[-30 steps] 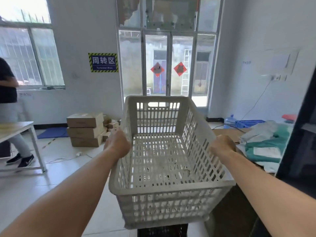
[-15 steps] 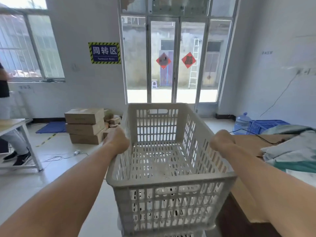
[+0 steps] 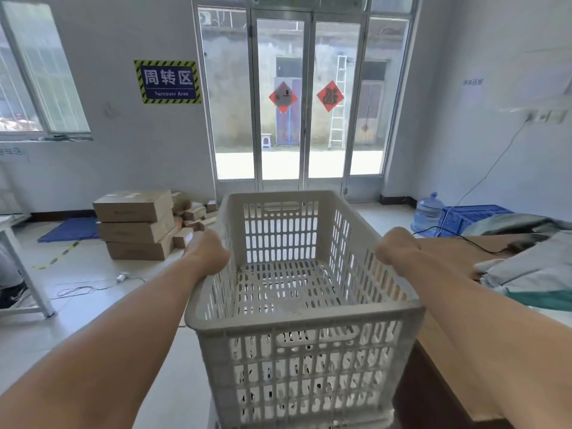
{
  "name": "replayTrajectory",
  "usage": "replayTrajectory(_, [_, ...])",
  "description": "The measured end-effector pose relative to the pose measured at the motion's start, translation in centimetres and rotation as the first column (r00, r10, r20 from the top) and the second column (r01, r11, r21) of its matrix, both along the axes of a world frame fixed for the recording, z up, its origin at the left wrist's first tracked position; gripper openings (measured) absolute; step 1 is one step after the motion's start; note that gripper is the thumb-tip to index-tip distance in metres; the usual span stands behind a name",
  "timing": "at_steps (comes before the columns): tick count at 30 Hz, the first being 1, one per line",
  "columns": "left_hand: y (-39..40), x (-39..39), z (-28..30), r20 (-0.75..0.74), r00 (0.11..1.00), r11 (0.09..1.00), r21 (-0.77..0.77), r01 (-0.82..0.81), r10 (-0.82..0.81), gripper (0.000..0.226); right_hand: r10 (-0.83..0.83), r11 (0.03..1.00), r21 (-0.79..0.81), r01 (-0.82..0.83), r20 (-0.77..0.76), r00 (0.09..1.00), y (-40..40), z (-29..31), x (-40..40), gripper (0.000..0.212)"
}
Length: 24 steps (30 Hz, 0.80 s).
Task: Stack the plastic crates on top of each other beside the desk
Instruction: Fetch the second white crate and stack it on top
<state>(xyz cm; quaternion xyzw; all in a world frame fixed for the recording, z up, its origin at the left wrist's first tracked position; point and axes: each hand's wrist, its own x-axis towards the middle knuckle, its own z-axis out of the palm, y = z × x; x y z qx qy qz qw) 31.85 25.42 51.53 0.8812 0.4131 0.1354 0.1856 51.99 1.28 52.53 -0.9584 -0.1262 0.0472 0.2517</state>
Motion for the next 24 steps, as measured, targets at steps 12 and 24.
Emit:
replayTrajectory(12, [-1.5,-0.9,-0.6,-0.189,0.982,1.0,0.015,-0.002,0.005,0.038,0.123,0.962,-0.255,-0.101,0.074,0.99,0.3,0.0,-2.1,0.039])
replayTrajectory(24, [-12.0,-5.9,0.0,-0.369,0.797,0.866,-0.051,0.497,-0.479,0.048,0.612,0.784,-0.111,-0.611,-0.028,0.79,-1.7,-1.1,-13.7,0.058])
